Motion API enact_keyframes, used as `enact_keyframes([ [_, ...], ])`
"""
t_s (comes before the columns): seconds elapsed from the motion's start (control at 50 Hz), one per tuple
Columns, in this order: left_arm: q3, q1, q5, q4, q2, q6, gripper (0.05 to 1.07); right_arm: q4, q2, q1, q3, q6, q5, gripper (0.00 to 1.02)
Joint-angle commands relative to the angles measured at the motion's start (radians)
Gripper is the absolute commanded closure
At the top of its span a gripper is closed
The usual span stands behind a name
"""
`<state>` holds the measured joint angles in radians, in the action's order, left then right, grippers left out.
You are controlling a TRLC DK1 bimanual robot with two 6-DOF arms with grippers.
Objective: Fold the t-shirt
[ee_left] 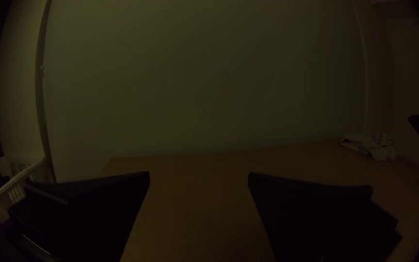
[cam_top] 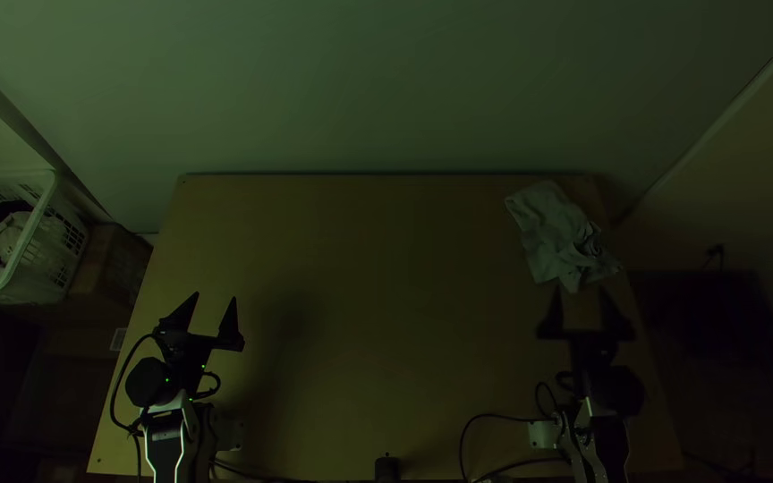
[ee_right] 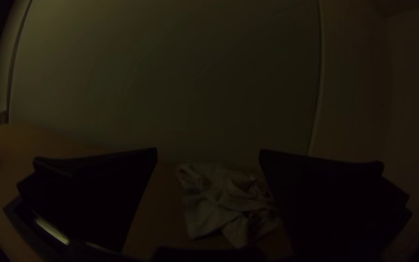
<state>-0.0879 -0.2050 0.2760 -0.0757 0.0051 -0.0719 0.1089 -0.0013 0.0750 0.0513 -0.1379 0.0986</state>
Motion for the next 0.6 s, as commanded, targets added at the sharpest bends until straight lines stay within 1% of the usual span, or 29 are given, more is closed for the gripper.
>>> enact_keyframes([
  [0.0,0.047,0.006,0.003,0.002,-0.008,-0.026,0.10,0.006,-0.006,0.051,-0.041,-0.006,0.013,0.05],
  [0.14,0.045,-0.001,0.002,-0.012,-0.008,-0.055,0.10,-0.051,-0.006,0.085,-0.050,-0.043,0.012,0.04],
  [0.24,0.033,-0.004,0.002,-0.090,-0.008,-0.055,0.10,-0.098,-0.003,0.085,-0.047,-0.063,0.012,0.04],
  [0.42,0.031,-0.004,0.002,-0.099,-0.005,-0.055,0.10,-0.100,0.000,0.072,-0.045,-0.055,0.007,0.04],
  [0.46,0.031,0.003,0.002,-0.099,-0.005,-0.055,0.10,-0.100,-0.003,0.054,-0.045,-0.055,0.006,0.04],
  [0.52,0.031,0.007,0.002,-0.099,-0.005,-0.055,0.10,-0.100,-0.002,0.002,-0.047,-0.057,0.006,0.04],
  [0.58,0.031,0.001,0.002,-0.099,-0.005,-0.055,0.10,-0.100,-0.002,-0.043,-0.045,-0.083,0.007,0.04],
])
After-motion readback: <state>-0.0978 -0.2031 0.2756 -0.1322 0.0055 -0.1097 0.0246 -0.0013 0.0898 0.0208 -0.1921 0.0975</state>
